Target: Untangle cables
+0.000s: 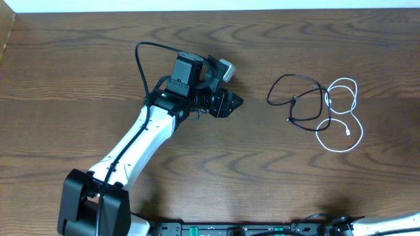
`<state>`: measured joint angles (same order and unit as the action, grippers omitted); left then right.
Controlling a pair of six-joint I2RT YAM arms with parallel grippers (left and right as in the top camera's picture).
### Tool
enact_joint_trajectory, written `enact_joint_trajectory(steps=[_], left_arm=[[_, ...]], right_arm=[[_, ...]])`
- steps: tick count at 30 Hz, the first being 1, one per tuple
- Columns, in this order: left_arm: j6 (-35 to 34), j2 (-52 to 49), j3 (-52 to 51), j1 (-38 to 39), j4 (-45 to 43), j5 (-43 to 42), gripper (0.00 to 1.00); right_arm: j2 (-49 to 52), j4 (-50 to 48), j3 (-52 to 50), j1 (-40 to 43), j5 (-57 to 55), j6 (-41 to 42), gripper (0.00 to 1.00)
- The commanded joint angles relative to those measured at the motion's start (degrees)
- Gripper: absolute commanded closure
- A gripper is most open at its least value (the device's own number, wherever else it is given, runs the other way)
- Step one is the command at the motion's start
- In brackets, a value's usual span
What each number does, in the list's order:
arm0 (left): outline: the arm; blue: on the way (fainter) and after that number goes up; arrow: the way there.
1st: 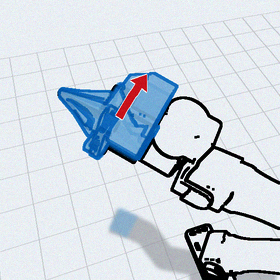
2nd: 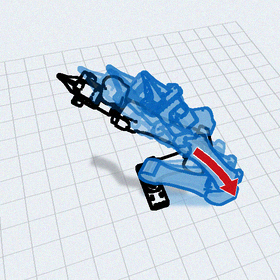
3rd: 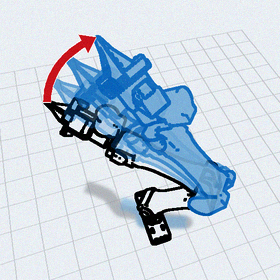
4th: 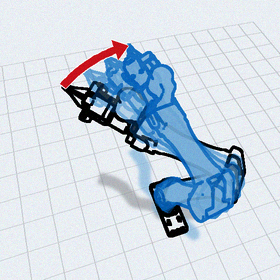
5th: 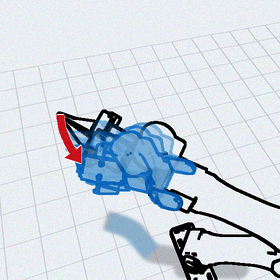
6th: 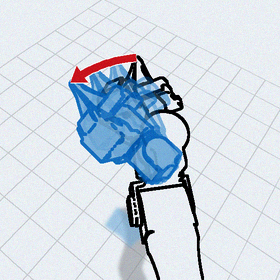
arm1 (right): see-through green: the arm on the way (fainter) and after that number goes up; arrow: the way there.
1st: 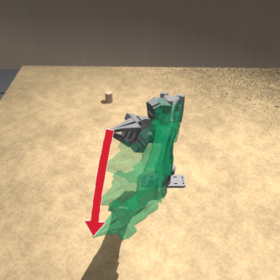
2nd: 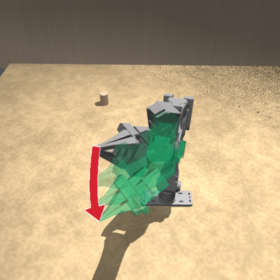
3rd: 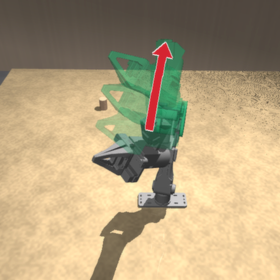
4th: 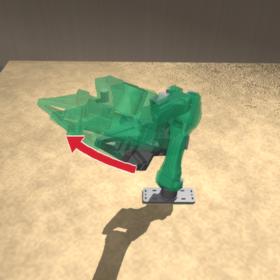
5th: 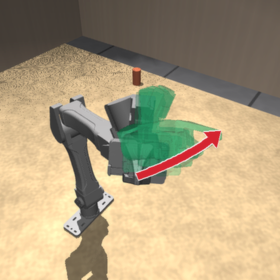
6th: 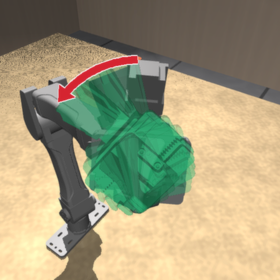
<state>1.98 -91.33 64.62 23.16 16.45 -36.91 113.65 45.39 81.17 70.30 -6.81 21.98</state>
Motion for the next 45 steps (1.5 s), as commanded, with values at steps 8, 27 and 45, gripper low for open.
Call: enact_joint_trajectory(steps=[8, 27, 45], left_arm=[[1.07, -1.57, -0.66, 0.07, -0.09, 0.55, 0.41], [1.46, -2.27, -0.66, 0.07, -0.28, 0.55, 0.41], [1.44, -2.29, -0.66, 0.07, -0.42, 0.52, 0.41]], right_arm=[[-0.15, 1.7, -0.22, -5.9, -2.75, -0.11, 0.21], [-2.34, 6.71, -0.22, 0.66, -18.1, 9.29, 0.17], [-17.35, 2.45, -0.22, 6.03, -5.66, -0.33, 0.16]])
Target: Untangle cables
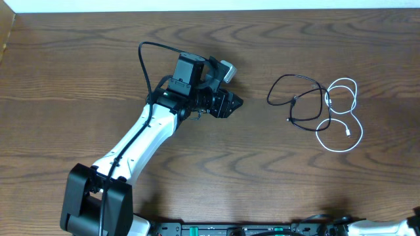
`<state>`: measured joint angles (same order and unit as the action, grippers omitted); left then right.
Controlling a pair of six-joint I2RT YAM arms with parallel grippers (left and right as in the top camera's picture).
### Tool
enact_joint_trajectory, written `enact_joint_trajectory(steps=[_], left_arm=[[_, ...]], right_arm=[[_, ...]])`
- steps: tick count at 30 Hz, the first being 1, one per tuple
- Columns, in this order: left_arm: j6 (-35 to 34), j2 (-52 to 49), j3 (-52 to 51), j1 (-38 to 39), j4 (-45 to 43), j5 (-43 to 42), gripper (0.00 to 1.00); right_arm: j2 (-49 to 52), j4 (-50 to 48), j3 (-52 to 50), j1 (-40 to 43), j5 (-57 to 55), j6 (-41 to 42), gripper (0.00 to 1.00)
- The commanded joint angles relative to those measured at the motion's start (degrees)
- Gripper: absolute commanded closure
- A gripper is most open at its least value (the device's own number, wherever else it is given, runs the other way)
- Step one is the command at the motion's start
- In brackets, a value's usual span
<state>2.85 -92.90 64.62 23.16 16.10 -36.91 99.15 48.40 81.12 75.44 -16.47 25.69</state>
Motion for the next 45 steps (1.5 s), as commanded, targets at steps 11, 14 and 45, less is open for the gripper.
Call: enact_joint_trajectory(steps=[11, 14, 45], left_arm=[[0.57, -0.72, -0.66, 0.07, 0.26, 0.52, 0.41], [0.57, -0.72, -0.66, 0.07, 0.22, 0.52, 0.41], [-9.86, 12.44, -0.26, -8.63, 0.13, -2.51, 0.32]], right_arm=[[-2.05, -2.12, -0.35, -2.03, 8.28, -5.25, 0.01], [-2.05, -5.2, -0.35, -3.06, 22.14, -13.05, 0.01], [-7.43, 17.64, -0.35, -51.89, 22.82, -11.52, 0.01]])
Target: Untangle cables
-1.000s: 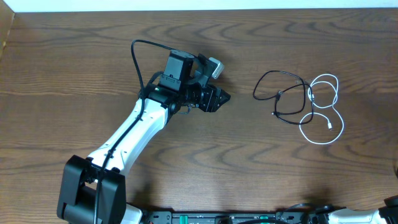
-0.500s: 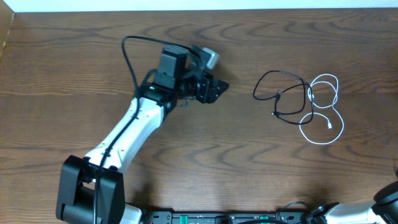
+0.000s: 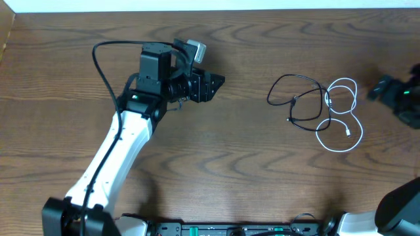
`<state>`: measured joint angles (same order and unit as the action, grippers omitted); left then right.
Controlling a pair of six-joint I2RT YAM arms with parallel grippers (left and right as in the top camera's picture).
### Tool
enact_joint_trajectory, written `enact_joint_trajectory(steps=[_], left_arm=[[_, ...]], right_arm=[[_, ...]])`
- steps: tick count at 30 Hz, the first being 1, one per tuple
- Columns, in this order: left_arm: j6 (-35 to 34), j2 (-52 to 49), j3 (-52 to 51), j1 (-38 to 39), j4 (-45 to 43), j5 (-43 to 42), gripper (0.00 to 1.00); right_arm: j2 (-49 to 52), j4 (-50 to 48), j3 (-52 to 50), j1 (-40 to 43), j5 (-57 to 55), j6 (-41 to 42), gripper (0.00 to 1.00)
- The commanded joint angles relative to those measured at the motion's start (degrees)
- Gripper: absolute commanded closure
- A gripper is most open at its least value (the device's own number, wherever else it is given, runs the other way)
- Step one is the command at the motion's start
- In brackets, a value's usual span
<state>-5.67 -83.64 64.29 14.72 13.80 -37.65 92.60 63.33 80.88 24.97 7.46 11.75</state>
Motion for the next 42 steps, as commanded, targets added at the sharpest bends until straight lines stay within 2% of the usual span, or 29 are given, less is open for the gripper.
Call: enact_joint_trajectory(steps=[1, 3, 6, 15, 20, 22, 23, 27, 30, 33, 42], left_arm=[[-1.33, 3.82, 0.07, -0.2, 3.91, -1.77, 0.32], [-1.57, 5.14, 0.07, -0.2, 7.63, -1.77, 0.32], [-1.57, 6.34, 0.07, -0.2, 11.87, -1.77, 0.32], [-3.72, 7.04, 0.07, -0.17, 14.91, -1.84, 0.32], [-4.26, 7.04, 0.07, -0.13, 15.76, -1.79, 0.31], [-4.26, 7.06, 0.07, -0.13, 15.76, -1.79, 0.31], [-4.24, 7.06, 0.07, -0.13, 15.74, -1.77, 0.31], [-3.63, 7.04, 0.07, -0.13, 15.72, -1.75, 0.31], [-2.54, 7.04, 0.07, -0.13, 15.74, -1.77, 0.31], [-2.51, 7.04, 0.07, -0.13, 16.17, -1.77, 0.31], [-1.44, 7.04, 0.07, -0.13, 15.74, -1.77, 0.31]], right_arm=[[-0.87, 3.8, -0.11, -1.77, -1.11, 2.45, 0.01], [-0.87, 5.55, -0.11, -2.27, -1.92, 2.4, 0.01], [-0.87, 6.91, -0.17, -2.45, -8.96, 5.09, 0.01], [-0.87, 6.34, -2.49, -2.4, -15.41, 8.13, 0.01], [-2.1, -3.45, -12.2, -2.75, -15.06, 14.16, 0.02], [-4.07, -9.79, -17.97, -3.37, -11.93, 13.92, 0.02], [-6.73, -15.91, -24.46, -4.04, -10.16, 13.94, 0.02], [-13.55, -27.45, -36.61, -5.16, -8.0, 13.88, 0.02], [-18.78, -32.72, -42.23, -5.2, -6.47, 13.6, 0.01], [-25.22, -39.04, -47.23, -5.2, -1.66, 7.82, 0.01], [-26.38, -41.11, -48.33, -5.16, -0.66, 0.79, 0.01]])
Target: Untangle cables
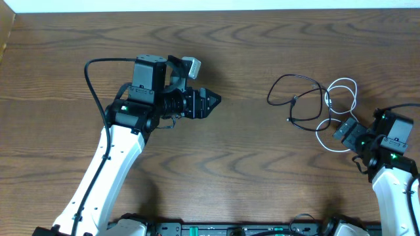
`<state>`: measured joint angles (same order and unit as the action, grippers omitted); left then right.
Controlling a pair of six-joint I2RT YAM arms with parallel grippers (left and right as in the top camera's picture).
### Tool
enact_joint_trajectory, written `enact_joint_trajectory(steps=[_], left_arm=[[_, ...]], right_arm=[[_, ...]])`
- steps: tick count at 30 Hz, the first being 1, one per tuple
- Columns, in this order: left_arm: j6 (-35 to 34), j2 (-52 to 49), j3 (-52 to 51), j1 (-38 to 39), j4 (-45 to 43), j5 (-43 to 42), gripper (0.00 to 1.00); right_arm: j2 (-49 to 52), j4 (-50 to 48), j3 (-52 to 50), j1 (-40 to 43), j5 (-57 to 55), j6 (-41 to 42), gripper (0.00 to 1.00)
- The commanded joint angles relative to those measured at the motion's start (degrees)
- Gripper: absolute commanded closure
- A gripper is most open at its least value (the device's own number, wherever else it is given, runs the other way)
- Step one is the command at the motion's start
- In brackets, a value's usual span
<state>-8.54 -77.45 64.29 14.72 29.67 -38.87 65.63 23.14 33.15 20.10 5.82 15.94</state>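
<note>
A thin black cable (296,99) lies in loops at the right of the table, crossing a white cable (342,84) that curls in two loops beside it. My right gripper (345,130) reaches in from the lower right, its fingers over the white cable's lower loop, and that part of the cable is hidden beneath it. Whether the fingers grip the cable cannot be made out. My left gripper (215,101) hovers over bare wood left of centre, pointing right toward the cables, its fingers meeting in a point with nothing between them.
The dark wooden table (249,170) stretches across the whole view. A pale wall strip runs along the far edge (210,5). The left arm's white links (111,164) slant up from the lower left.
My right arm was at the right edge, level with the cables. Its gripper is now over the white cable's lower loop. My left gripper has shifted slightly down and to the right.
At the first two moments my left gripper hung near the table's centre and the right arm was out of view. Then the left gripper stood further back left, and the right arm showed at the right edge. The right gripper now sits over the white loop; the cables lie unchanged.
</note>
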Motion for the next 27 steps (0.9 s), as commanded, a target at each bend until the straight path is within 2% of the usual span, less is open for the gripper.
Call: enact_joint_trajectory(steps=[1, 7, 18, 21, 22, 25, 27], left_arm=[[1.42, 0.85, 0.07, -0.13, -0.13, -0.55, 0.31], [1.4, 0.85, 0.07, -0.13, 0.28, -0.57, 0.31], [1.4, 0.85, 0.07, -0.15, 0.07, -0.55, 0.31], [1.4, 0.85, 0.07, -0.15, -0.13, -0.55, 0.31], [1.4, 0.85, 0.07, -0.15, -0.11, -0.57, 0.31], [1.4, 0.85, 0.07, -0.15, -0.07, -0.57, 0.31], [1.4, 0.85, 0.07, -0.15, 0.02, -0.57, 0.31]], right_arm=[[0.83, -1.53, -0.59, -0.26, 0.98, -3.43, 0.01], [5.01, -11.96, -0.55, -0.26, 1.05, -5.68, 0.01], [13.92, -14.14, -0.55, 2.62, 0.31, -5.77, 0.01], [14.86, -14.16, -0.55, 3.58, 0.13, -5.77, 0.11], [14.99, -14.19, -0.55, 3.78, 0.13, -5.79, 0.17], [15.3, -14.16, -0.55, 4.02, 0.2, -5.77, 0.48], [15.34, -14.21, -0.55, 4.02, 1.27, -5.75, 0.79]])
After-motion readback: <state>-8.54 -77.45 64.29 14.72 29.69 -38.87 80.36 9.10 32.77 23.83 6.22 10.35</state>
